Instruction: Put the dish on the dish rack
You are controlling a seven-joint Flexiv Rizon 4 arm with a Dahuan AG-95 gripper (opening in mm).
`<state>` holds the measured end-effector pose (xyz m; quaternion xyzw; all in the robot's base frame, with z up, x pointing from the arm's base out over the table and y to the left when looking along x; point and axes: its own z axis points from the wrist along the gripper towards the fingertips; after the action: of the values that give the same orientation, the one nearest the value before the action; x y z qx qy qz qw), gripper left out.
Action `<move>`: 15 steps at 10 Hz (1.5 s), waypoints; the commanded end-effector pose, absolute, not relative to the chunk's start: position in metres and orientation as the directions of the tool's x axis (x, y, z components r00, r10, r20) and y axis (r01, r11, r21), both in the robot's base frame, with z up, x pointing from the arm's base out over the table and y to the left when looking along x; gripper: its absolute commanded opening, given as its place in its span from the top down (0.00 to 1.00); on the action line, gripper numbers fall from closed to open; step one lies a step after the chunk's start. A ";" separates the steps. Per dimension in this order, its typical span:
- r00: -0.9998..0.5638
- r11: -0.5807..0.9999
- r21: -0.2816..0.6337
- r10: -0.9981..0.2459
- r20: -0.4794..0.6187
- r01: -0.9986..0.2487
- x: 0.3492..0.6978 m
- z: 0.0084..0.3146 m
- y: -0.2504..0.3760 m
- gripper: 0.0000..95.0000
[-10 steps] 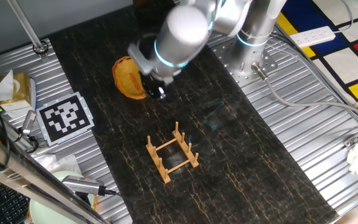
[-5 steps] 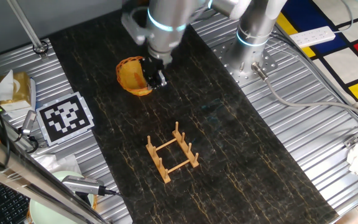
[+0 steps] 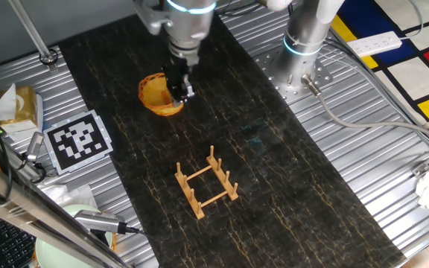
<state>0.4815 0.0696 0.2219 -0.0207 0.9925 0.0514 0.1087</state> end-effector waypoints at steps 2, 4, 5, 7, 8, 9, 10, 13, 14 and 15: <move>-0.976 0.971 0.236 0.091 -0.196 0.043 0.511 0.258 0.100 1.00; -0.975 0.960 0.273 0.115 -0.190 0.060 0.519 0.272 0.114 1.00; -0.971 0.936 0.339 0.163 -0.177 0.095 0.523 0.278 0.122 1.00; -0.969 0.910 0.397 0.196 -0.151 0.122 0.524 0.281 0.124 1.00; -0.969 0.886 0.452 0.193 -0.151 0.106 0.524 0.281 0.124 1.00; -0.972 0.872 0.483 0.180 -0.152 0.086 0.523 0.282 0.124 1.00; -0.973 0.862 0.500 0.175 -0.150 0.078 0.523 0.282 0.124 1.00; -0.982 0.832 0.554 0.130 -0.138 0.033 0.523 0.291 0.125 1.00; -0.984 0.832 0.554 0.115 -0.133 0.023 0.524 0.297 0.128 1.00; -0.989 0.823 0.568 0.092 -0.120 0.007 0.524 0.301 0.132 1.00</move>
<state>0.5245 0.1291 0.2984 0.0332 0.9535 0.2893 0.0775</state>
